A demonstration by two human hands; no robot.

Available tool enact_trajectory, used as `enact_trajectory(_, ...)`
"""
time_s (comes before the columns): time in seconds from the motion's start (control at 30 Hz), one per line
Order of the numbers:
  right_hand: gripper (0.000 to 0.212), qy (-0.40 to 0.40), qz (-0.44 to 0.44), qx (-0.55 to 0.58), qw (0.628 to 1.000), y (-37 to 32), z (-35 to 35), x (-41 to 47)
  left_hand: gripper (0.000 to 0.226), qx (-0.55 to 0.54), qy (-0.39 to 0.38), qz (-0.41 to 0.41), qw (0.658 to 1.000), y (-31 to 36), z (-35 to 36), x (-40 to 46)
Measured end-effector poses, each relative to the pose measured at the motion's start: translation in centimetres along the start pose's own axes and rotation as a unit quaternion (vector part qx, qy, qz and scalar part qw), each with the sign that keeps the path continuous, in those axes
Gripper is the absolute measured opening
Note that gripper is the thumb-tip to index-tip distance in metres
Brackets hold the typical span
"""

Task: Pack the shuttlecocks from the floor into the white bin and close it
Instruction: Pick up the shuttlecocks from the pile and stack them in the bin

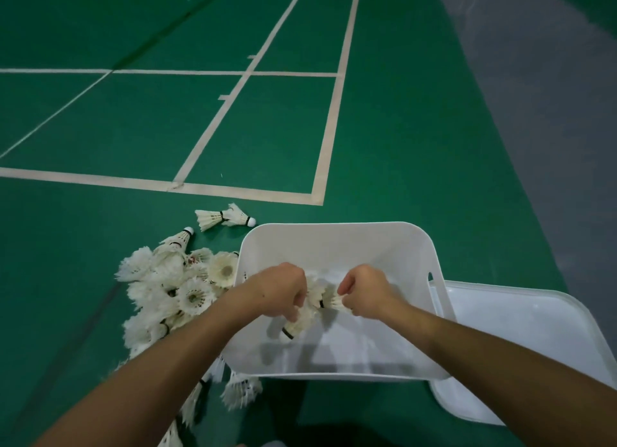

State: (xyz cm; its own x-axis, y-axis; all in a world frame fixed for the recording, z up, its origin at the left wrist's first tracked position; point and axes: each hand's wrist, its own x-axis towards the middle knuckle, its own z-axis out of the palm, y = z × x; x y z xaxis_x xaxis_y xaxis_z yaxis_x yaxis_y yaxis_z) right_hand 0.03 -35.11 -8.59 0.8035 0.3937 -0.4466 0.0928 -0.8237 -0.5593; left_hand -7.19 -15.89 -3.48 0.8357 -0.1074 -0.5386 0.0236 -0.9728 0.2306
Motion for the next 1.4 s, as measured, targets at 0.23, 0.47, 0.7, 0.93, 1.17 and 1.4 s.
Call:
enact_trajectory(0.23, 0.026, 0.035, 0.009, 0.104, 0.994, -1.5, 0.8, 1.0, 0.025, -0.052, 0.016, -0.004, 0.999, -0.4, -0.2, -0.3)
enact_trajectory(0.47, 0.032, -0.019, 0.022, 0.162, 0.986, -0.5, -0.5, 0.3, 0.017, -0.1, 0.099, 0.006, 0.99, -1.0, 0.5, -1.8)
enact_trajectory(0.7, 0.028, -0.033, -0.12, 0.071, 0.99, -2.3, -2.3, -5.6, 0.017, -0.128, 0.158, 0.018, 0.979, -0.4, 1.1, -3.6)
enact_trajectory(0.93, 0.018, -0.034, -0.153, -0.029, 0.987, -2.8, -1.1, -7.7, 0.012, -0.195, 0.158, 0.041, 0.967, 0.1, 0.6, -3.6)
enact_trajectory(1.17, 0.009, 0.01, -0.083, -0.059, 0.995, 0.7, -3.4, -8.4, 0.037, -0.188, 0.131, 0.013, 0.973, -0.9, 0.7, -2.2)
enact_trajectory(1.4, 0.014, 0.139, 0.074, 0.031, 0.987, 0.9, -3.6, -3.7, 0.092, -0.177, -0.004, -0.027, 0.984, -0.8, 1.3, -1.1)
